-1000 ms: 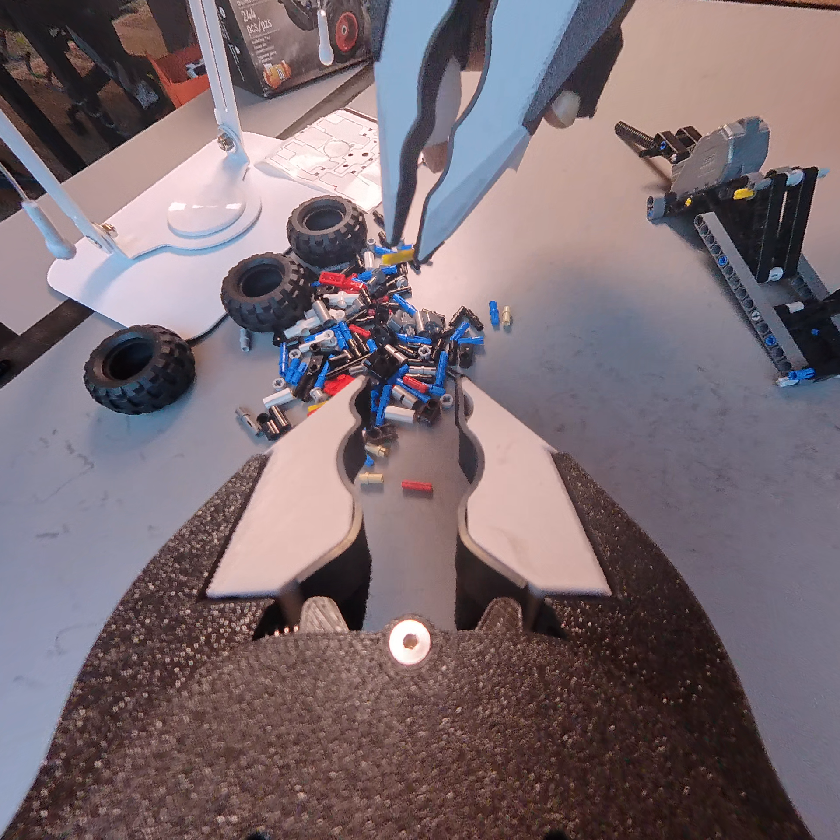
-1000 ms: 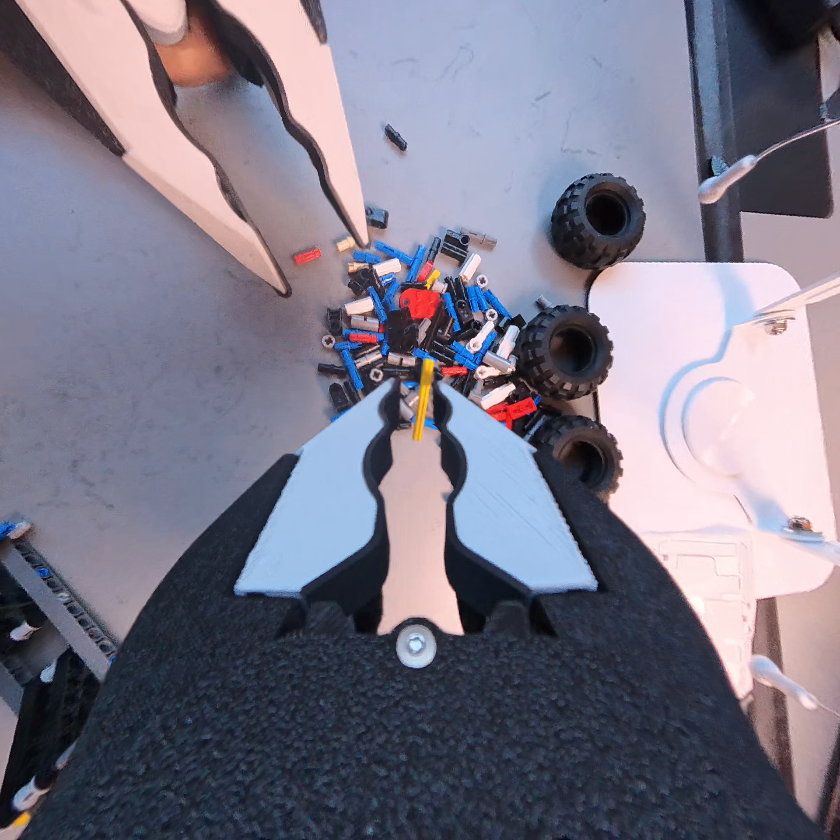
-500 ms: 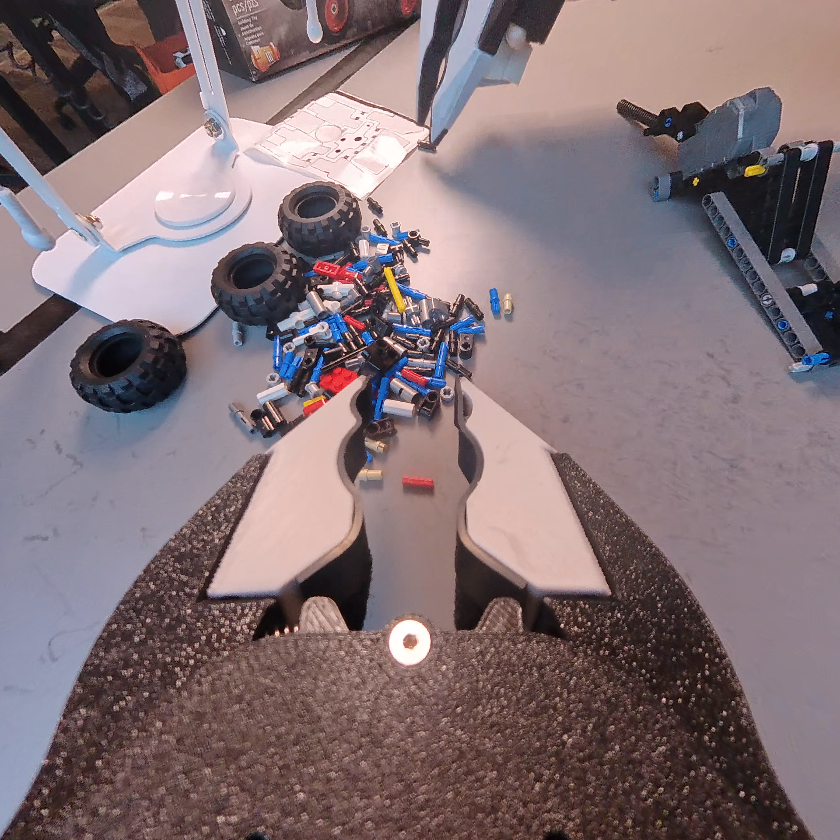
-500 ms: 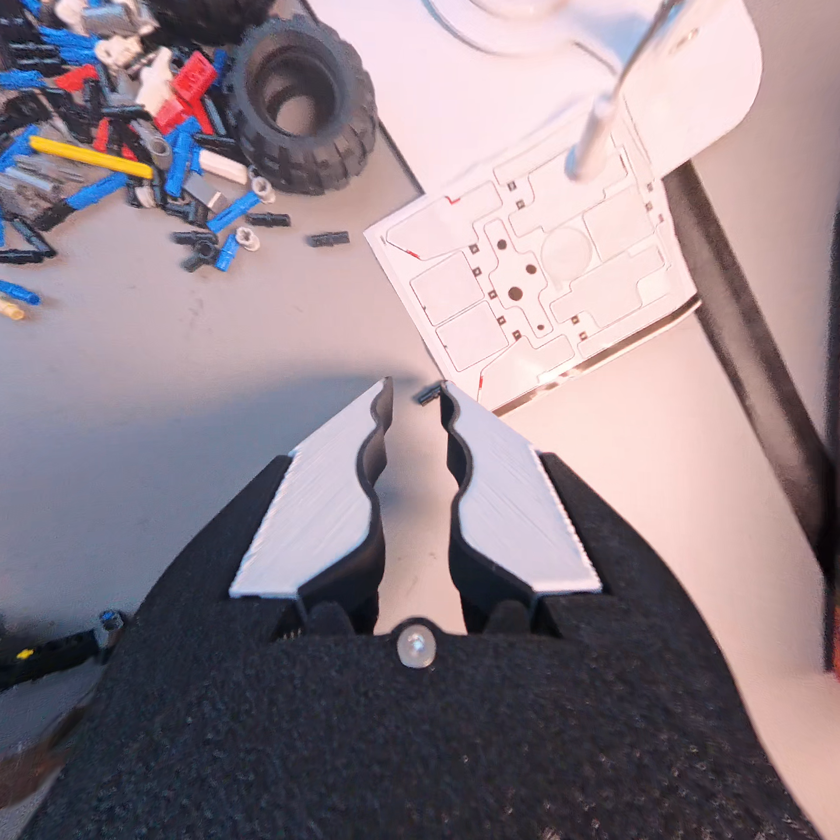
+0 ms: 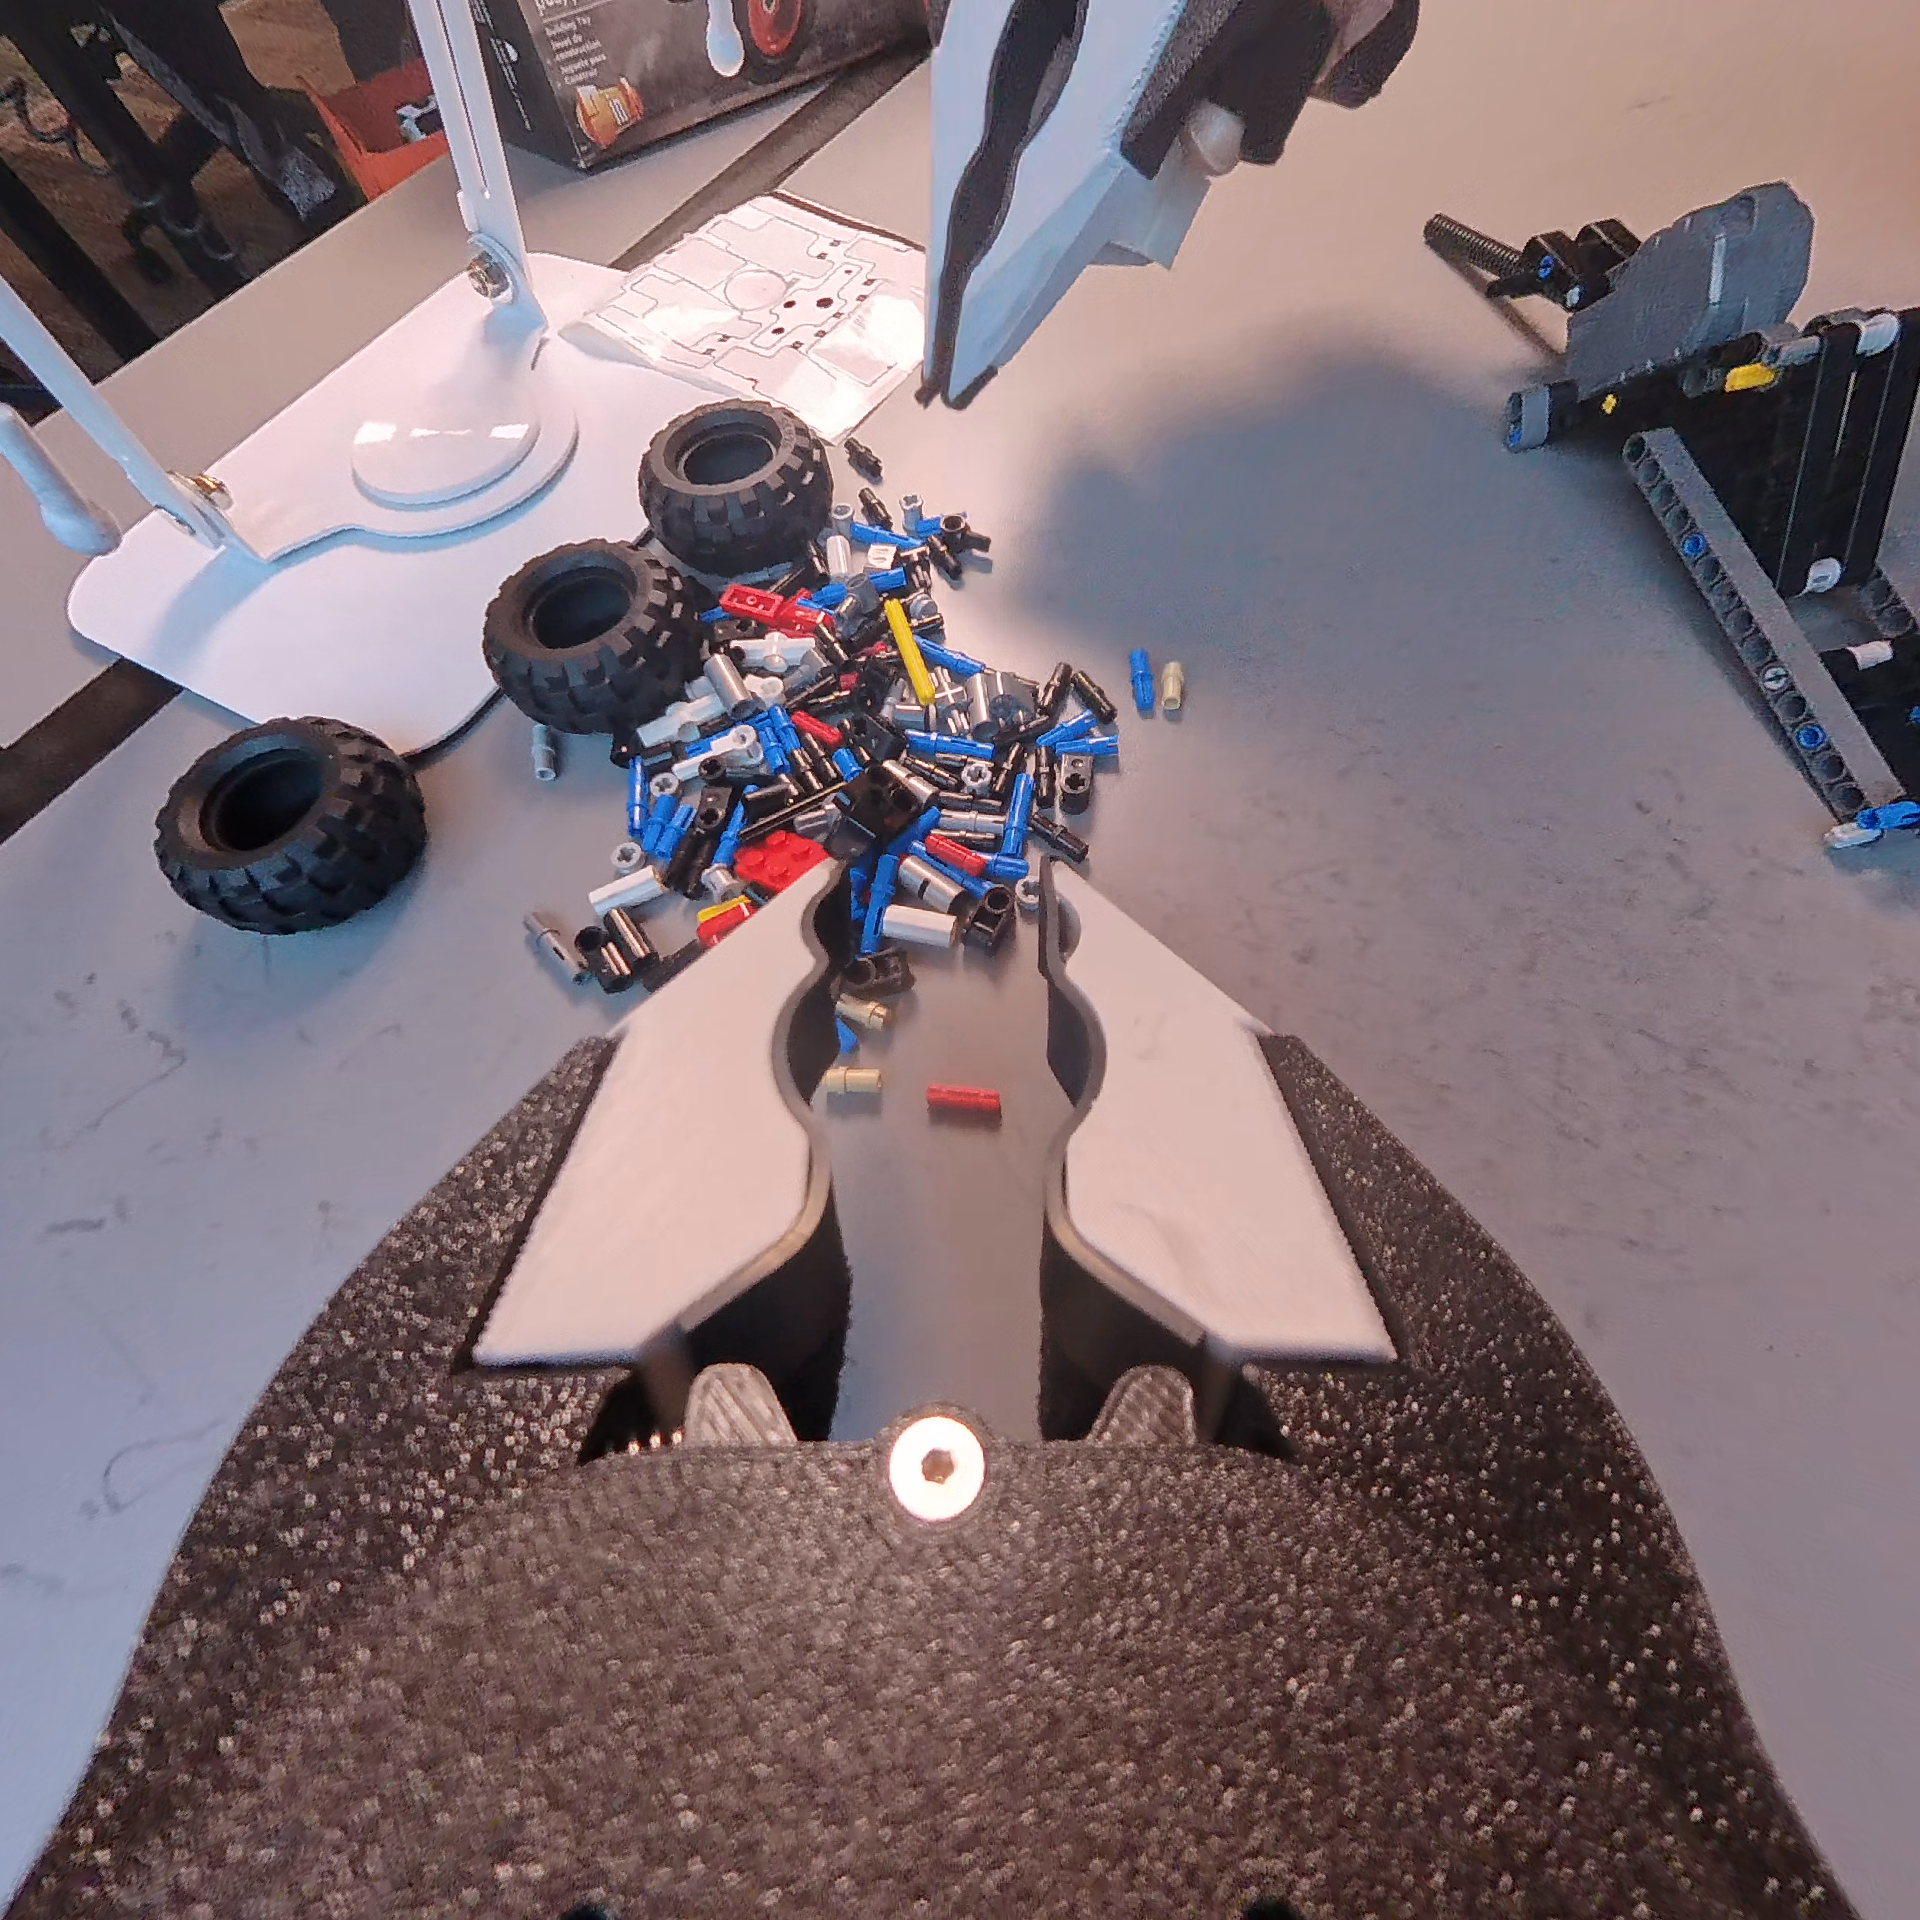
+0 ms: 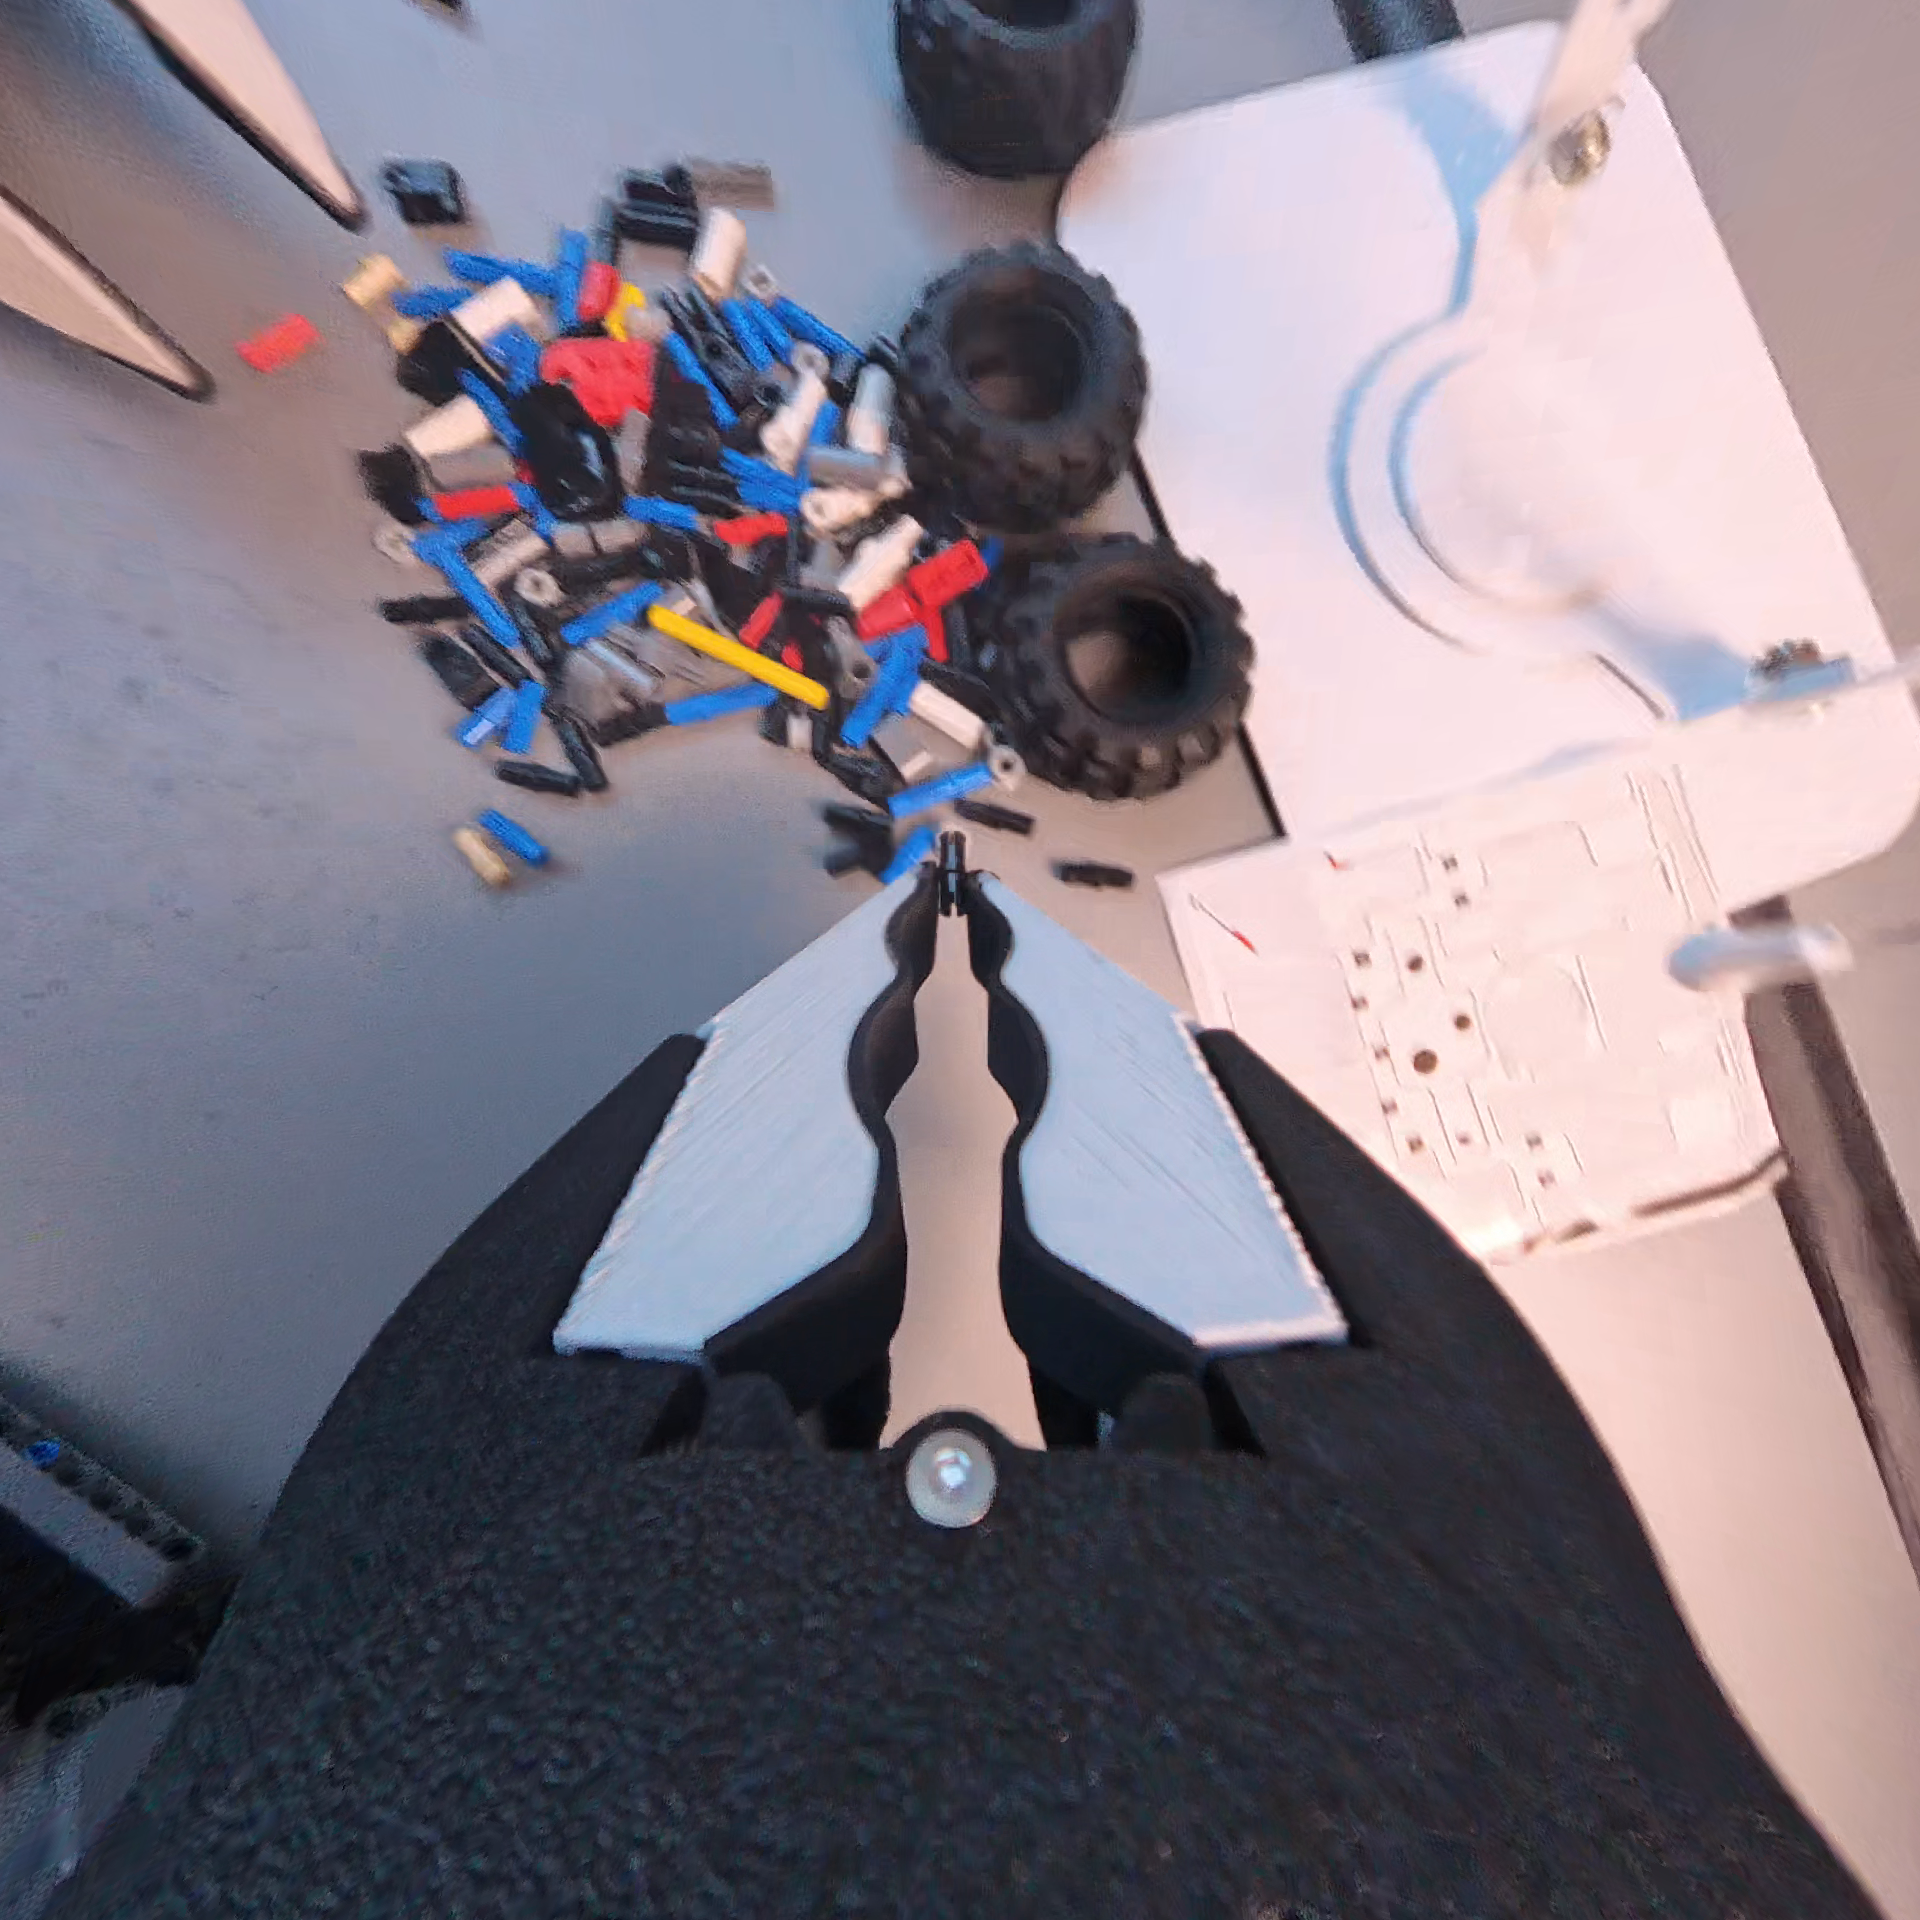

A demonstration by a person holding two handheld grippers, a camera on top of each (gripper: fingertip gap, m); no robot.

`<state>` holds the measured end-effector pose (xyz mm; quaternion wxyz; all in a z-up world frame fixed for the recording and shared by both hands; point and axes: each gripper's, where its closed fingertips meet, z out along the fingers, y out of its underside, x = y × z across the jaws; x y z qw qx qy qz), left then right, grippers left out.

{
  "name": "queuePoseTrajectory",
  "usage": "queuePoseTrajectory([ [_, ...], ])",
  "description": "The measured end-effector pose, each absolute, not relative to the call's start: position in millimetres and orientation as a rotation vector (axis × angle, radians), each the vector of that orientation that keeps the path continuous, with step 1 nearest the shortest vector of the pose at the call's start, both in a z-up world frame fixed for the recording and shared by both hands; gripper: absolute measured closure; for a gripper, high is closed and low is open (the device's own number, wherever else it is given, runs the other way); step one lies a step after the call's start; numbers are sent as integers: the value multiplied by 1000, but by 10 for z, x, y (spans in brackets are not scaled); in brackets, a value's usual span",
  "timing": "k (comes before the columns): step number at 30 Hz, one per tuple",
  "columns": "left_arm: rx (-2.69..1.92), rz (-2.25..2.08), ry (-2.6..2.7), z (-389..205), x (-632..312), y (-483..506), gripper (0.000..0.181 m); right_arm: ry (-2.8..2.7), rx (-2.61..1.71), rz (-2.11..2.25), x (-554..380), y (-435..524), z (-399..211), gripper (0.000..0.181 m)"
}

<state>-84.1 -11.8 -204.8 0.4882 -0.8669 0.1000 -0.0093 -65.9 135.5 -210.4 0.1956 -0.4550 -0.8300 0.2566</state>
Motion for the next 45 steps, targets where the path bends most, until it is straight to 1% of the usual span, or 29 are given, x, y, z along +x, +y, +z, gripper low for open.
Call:
queuePoseTrajectory([
  [1, -2109, -22, 243, -2051, -845, -121, 146, -2352, -1243, 729, -692, 1248, -2111, 176],
  [3, -2108, -17, 243, -2047, -851, -134, 146, -2397, -1182, 723, -739, 1139, -2149, 162],
  [5, -2106, -16, 241, -2040, -859, -149, 146, -2399, -1173, 751, -775, 1150, -2137, 159],
  [11, -2102, -20, 232, -2029, -895, -149, 146, -2337, -1302, 642, -825, 1640, -2254, 159],
  [17, -2110, -21, 233, -2059, -915, -154, 146, -2316, -1330, 697, -872, 1621, -2386, 158],
  [19, -2112, -23, 233, -2067, -918, -152, 146, -2309, -1332, 699, -886, 1629, -2393, 165],
  [22, -2113, -19, 236, -2073, -922, -151, 146, -2319, -1313, 690, -877, 1618, -2389, 167],
  [24, -2113, -14, 233, -2072, -935, -150, 146, -2360, -1274, 703, -837, 1536, -2366, 167],
  [28, -2113, -4, 220, -2074, -972, -147, 146, -2400, -1122, 862, -854, 1089, -2126, 167],
  [30, -2118, 0, 217, -2087, -980, -147, 146, -2414, -1069, 839, -914, 956, -2118, 166],
  [33, -2122, 20, 226, -2094, -978, -171, 146, -2443, -1039, 808, -959, 865, -2173, 155],
  [38, -2116, 19, 215, -2084, -994, -188, 146, -2329, -1048, 919, -891, 898, -1881, 151],
  [42, -2086, 46, 184, -2028, -1047, -169, 145, -2081, -1023, 1061, -694, 914, -1383, 148],
  [45, -2002, 113, 117, -1849, -1170, -131, 143, -1823, -1005, 1157, -442, 934, -978, 148],
])
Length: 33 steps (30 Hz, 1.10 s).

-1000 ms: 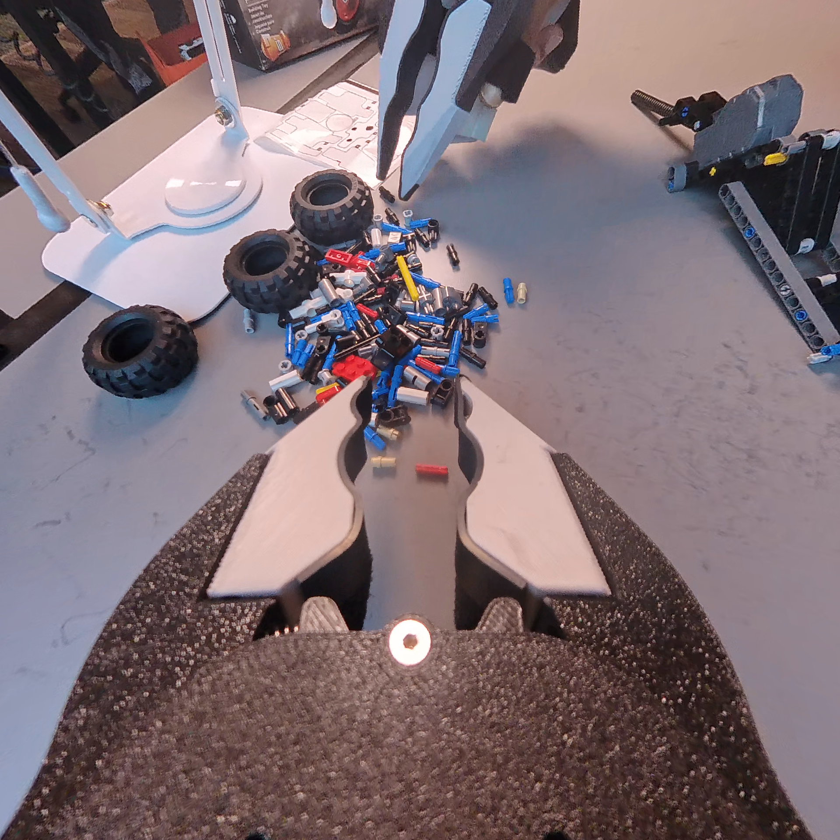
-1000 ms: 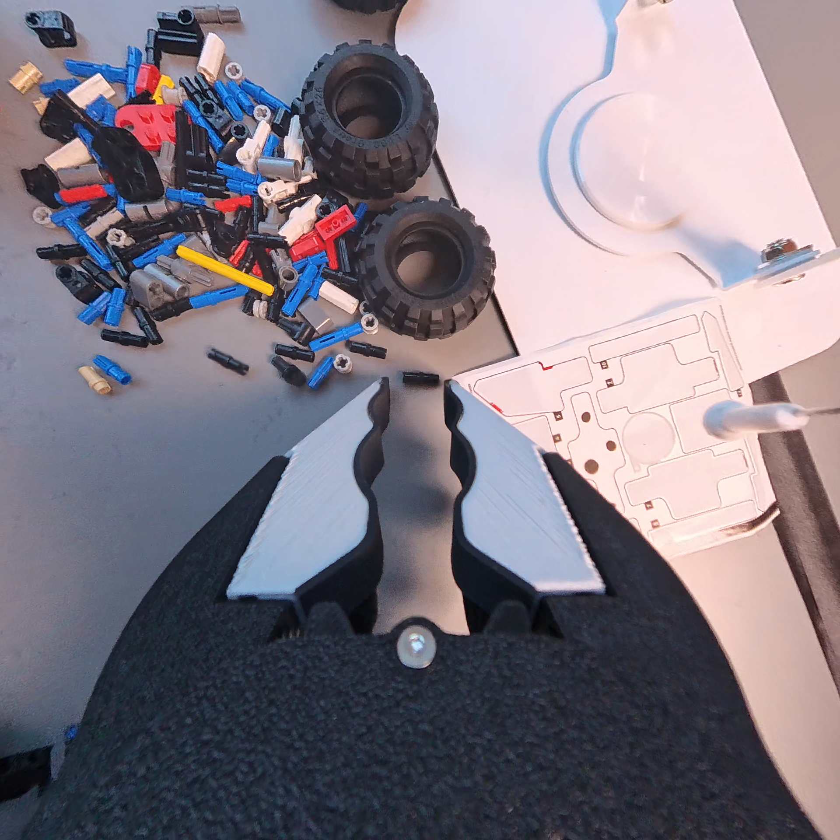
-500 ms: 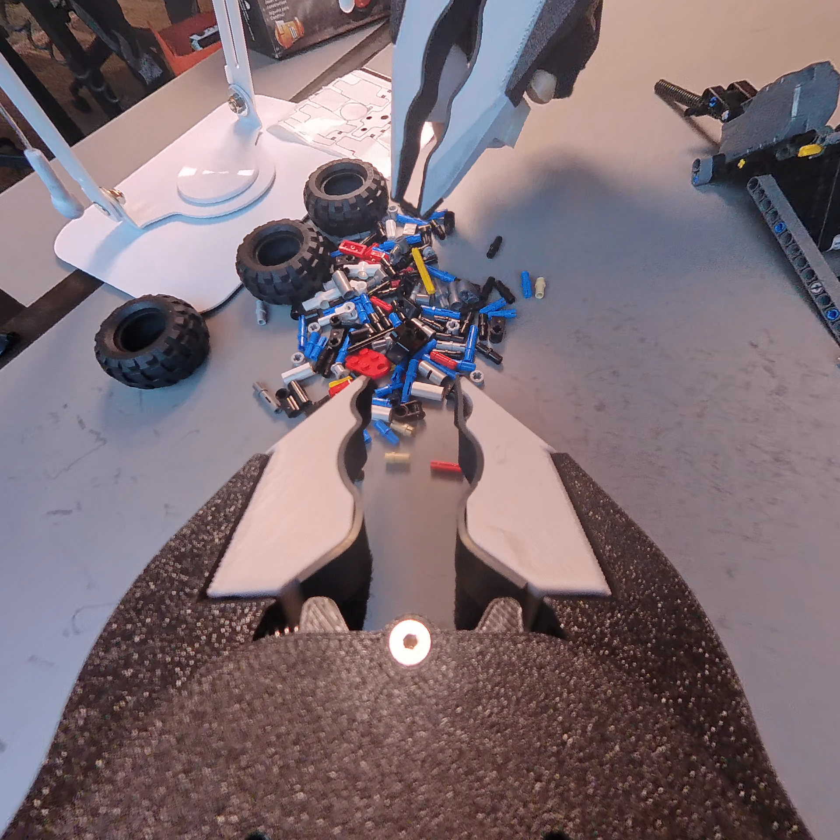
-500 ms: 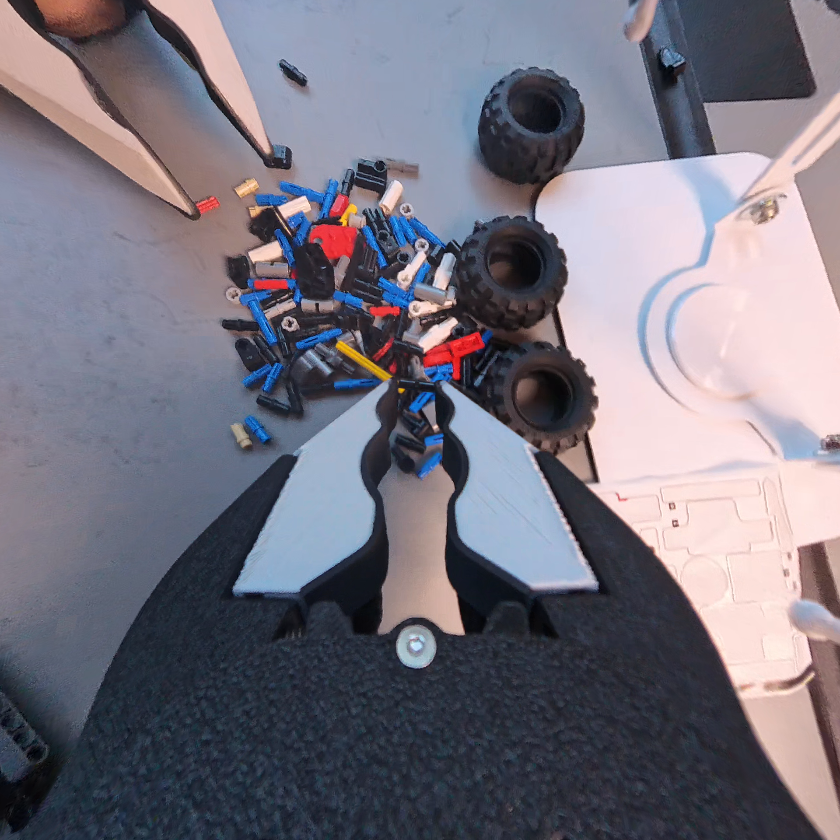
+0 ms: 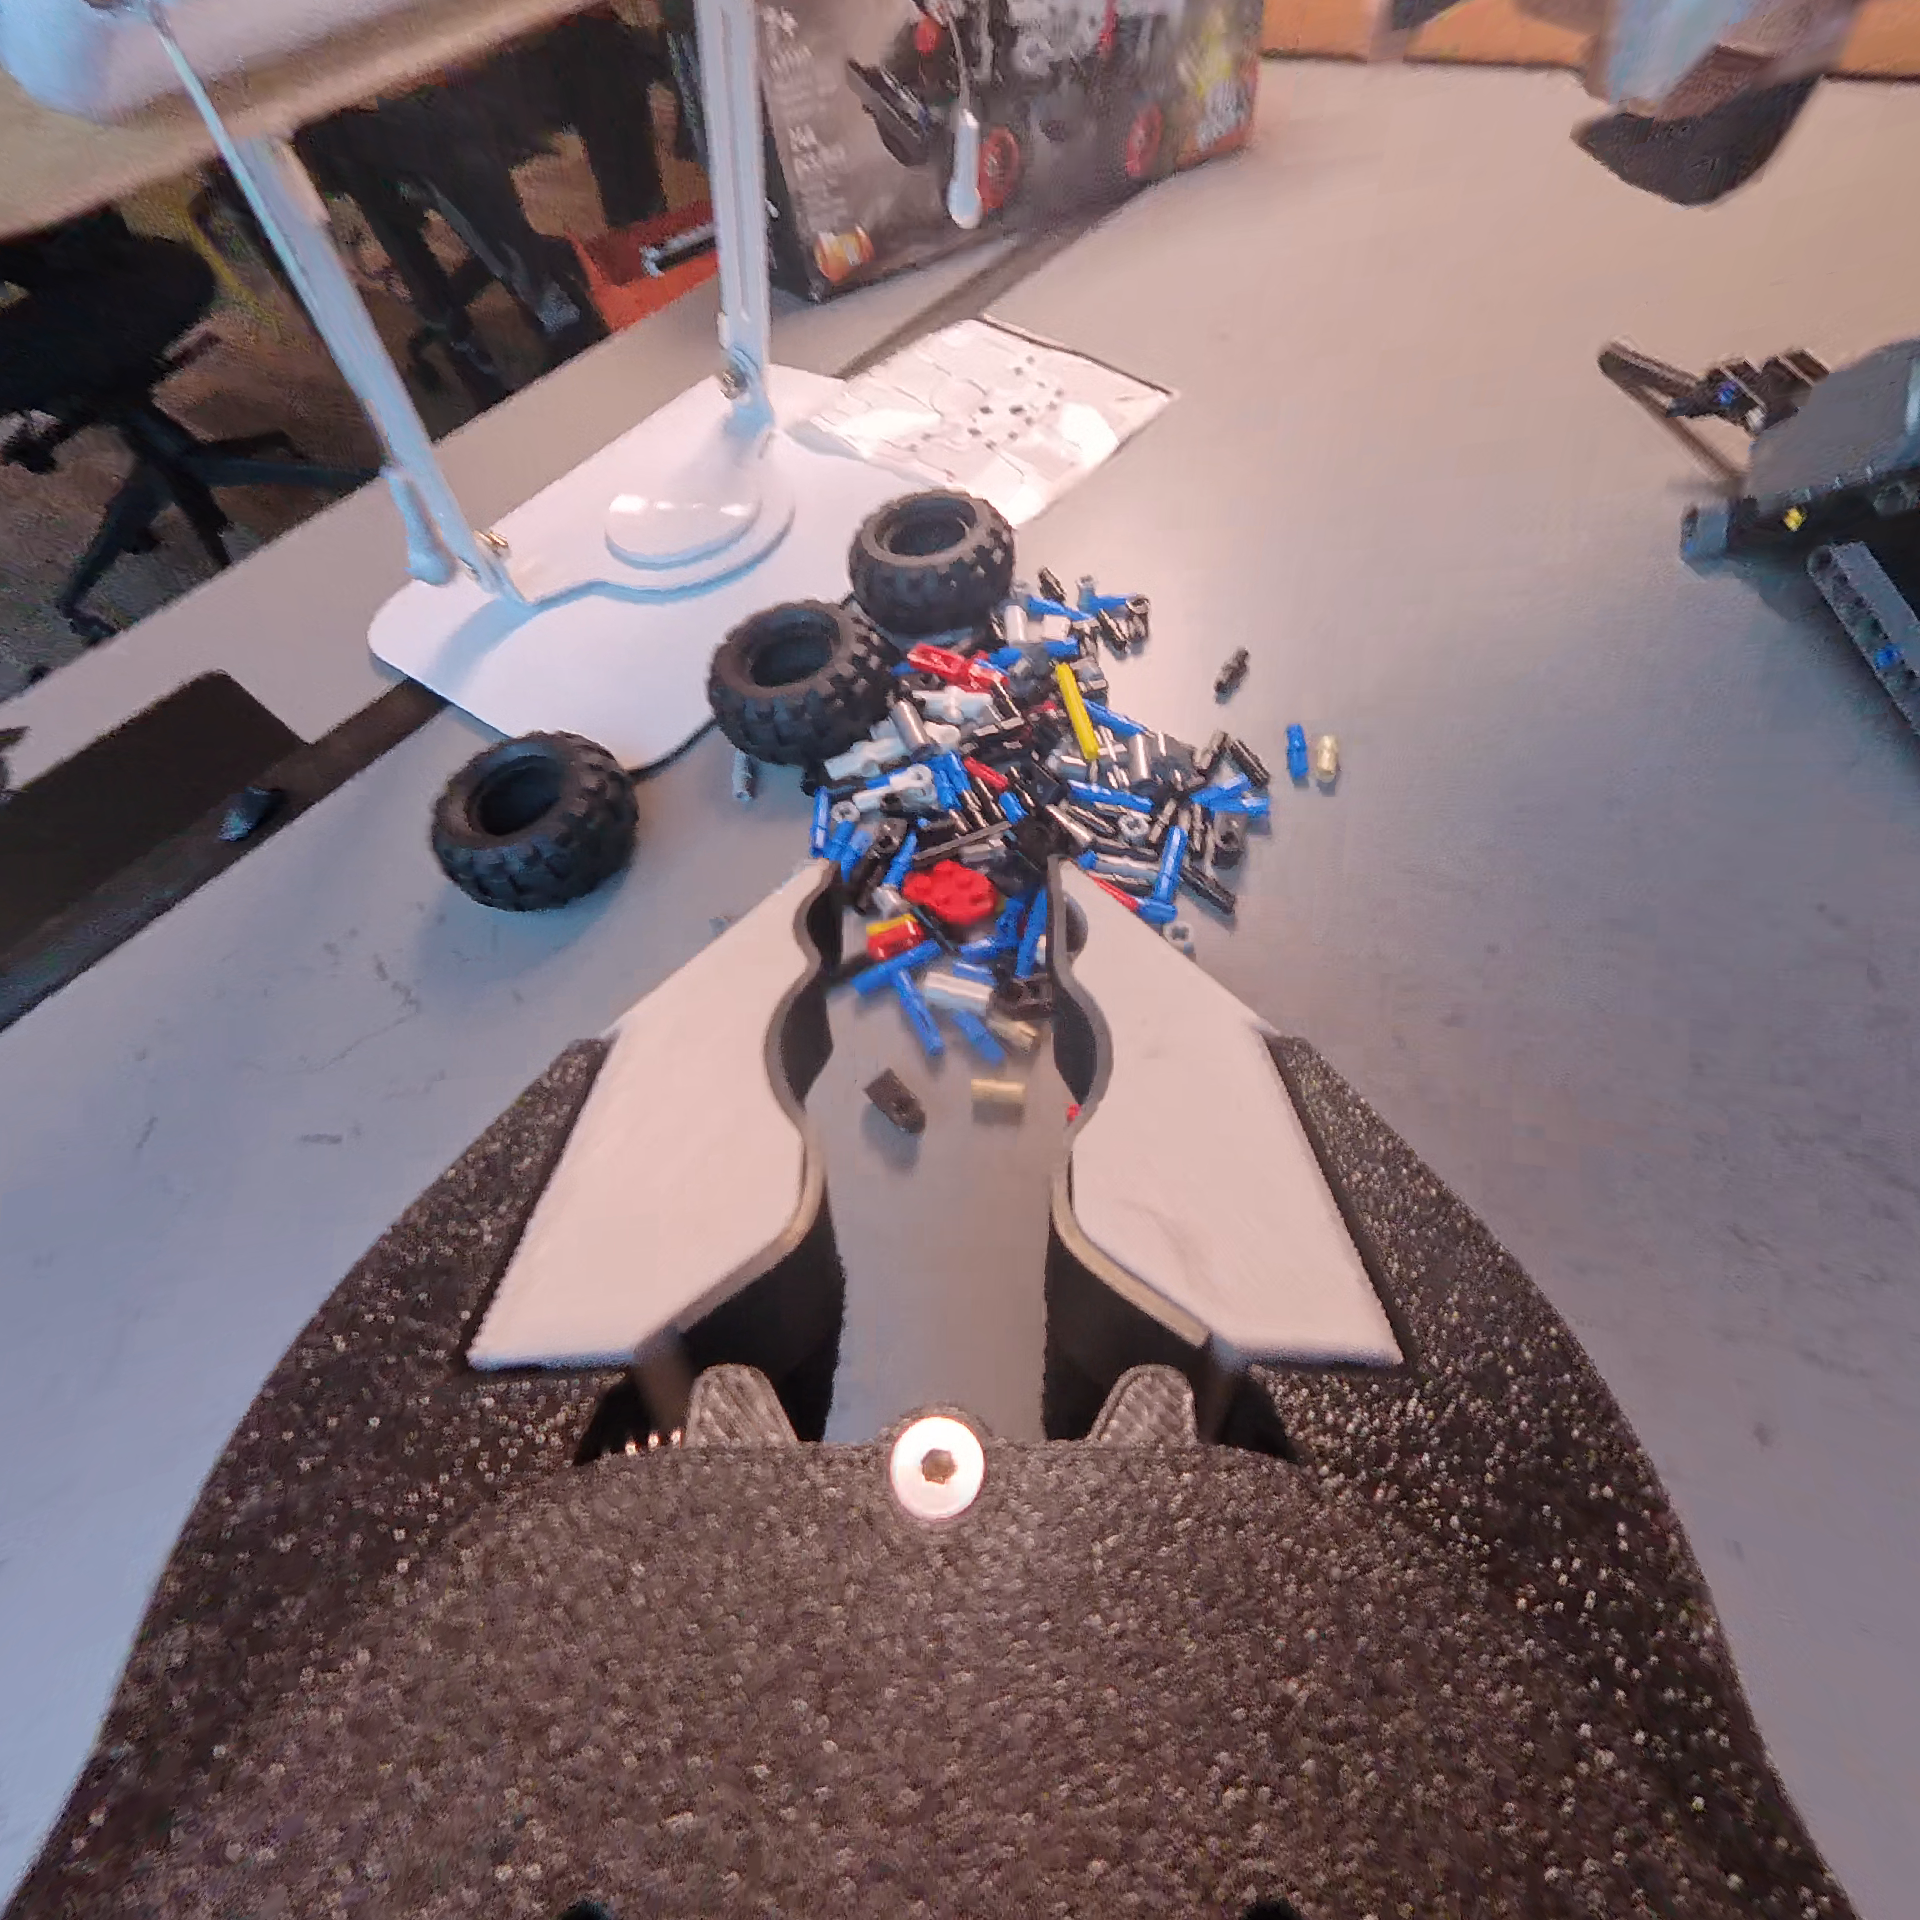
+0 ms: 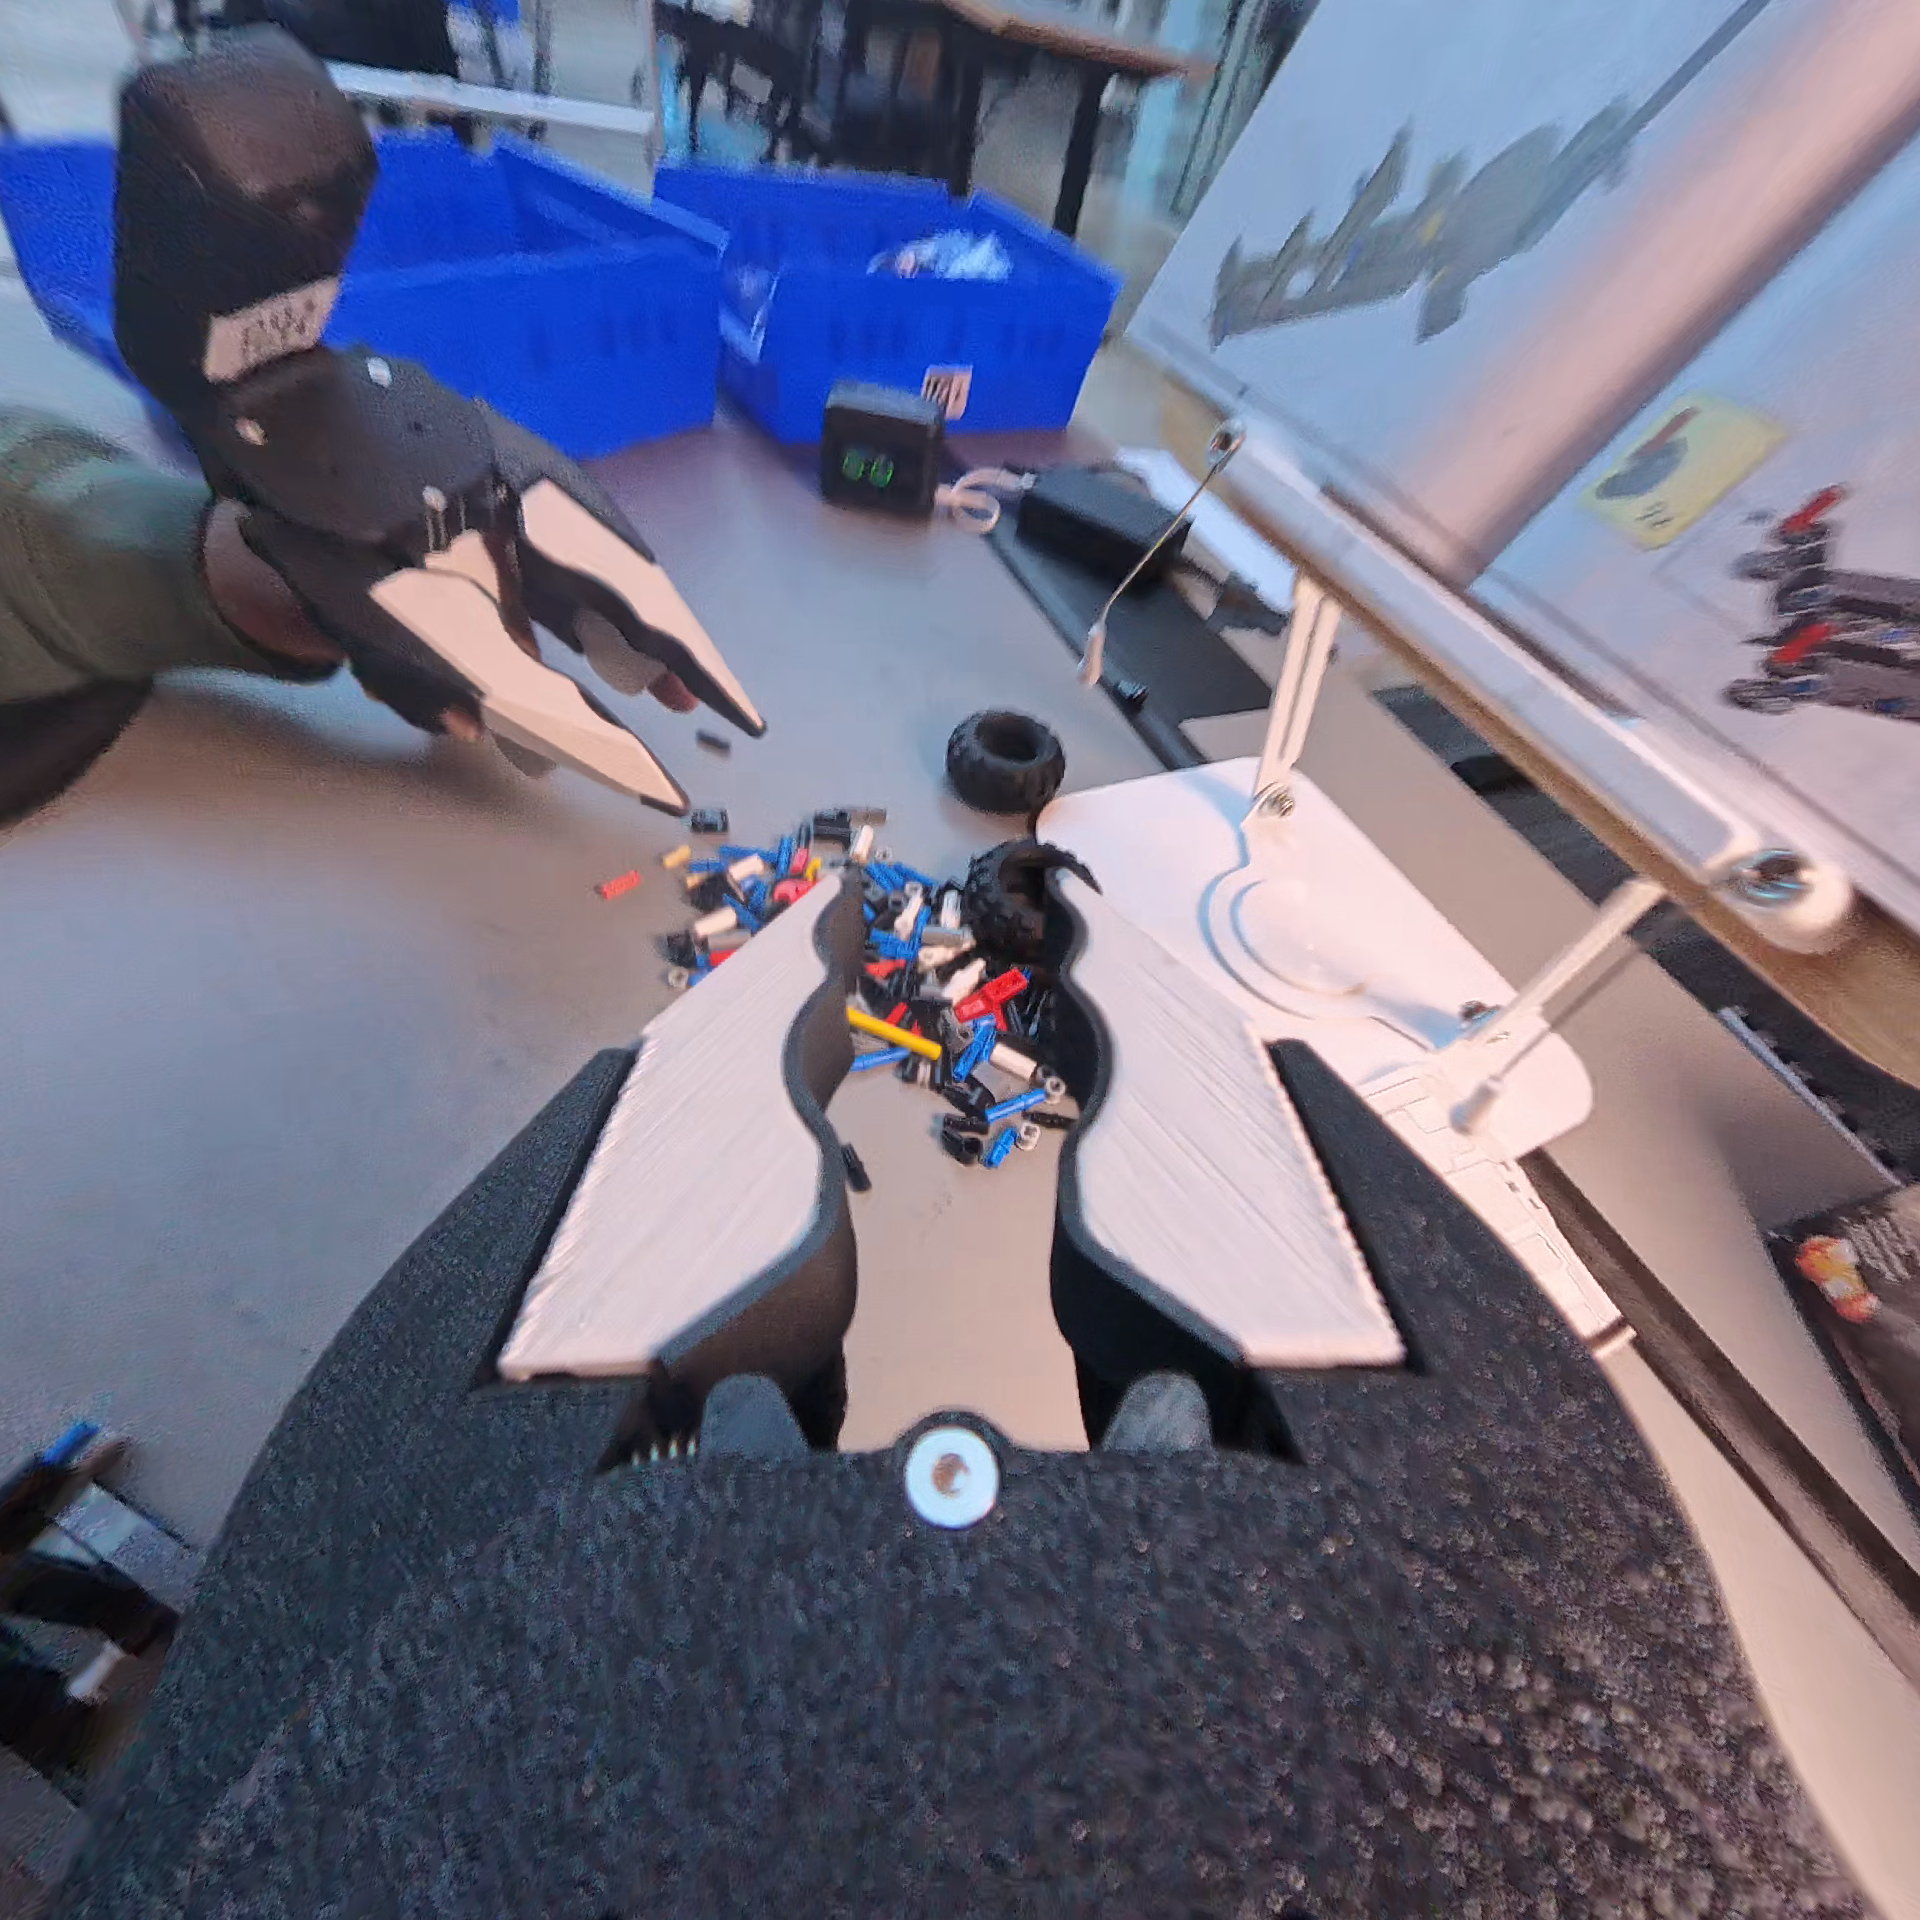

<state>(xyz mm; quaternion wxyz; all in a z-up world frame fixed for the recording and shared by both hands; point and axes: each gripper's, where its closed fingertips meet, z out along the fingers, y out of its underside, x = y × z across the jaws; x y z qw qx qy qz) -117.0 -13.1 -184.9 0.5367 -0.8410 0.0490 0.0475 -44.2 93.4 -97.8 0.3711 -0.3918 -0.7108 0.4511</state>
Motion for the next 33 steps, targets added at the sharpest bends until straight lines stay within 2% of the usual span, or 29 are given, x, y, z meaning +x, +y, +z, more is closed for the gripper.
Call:
queuePoseTrajectory([
  [5, -1758, 305, -24, -1205, -1552, 27, 134, -1474, -996, 1154, 3, 1080, -625, 149],
  [11, -1547, 500, -132, -344, -2073, 586, 106, -1325, -1010, 1061, 43, 1343, -435, 146],
  [14, -1526, 568, -225, -178, -2394, 839, 92, -1288, -1015, 1054, -29, 1431, -334, 145],
  [18, -1552, 586, -315, -296, -2613, 1064, 76, -1243, -1010, 1070, -141, 1514, -222, 144],
  [20, -1563, 614, -322, -381, -2630, 1121, 82, -1223, -1011, 1079, -196, 1558, -181, 143],
  [26, -1545, 702, -325, -416, -2622, 1129, 121, -1206, -1018, 1092, -352, 1662, -162, 144],
  [29, -1545, 693, -331, -414, -2624, 1118, 148, -1210, -1033, 1099, -415, 1686, -213, 144],
  [33, -1555, 657, -323, -423, -2596, 1140, 163, -1230, -1039, 1084, -453, 1683, -293, 144],
])
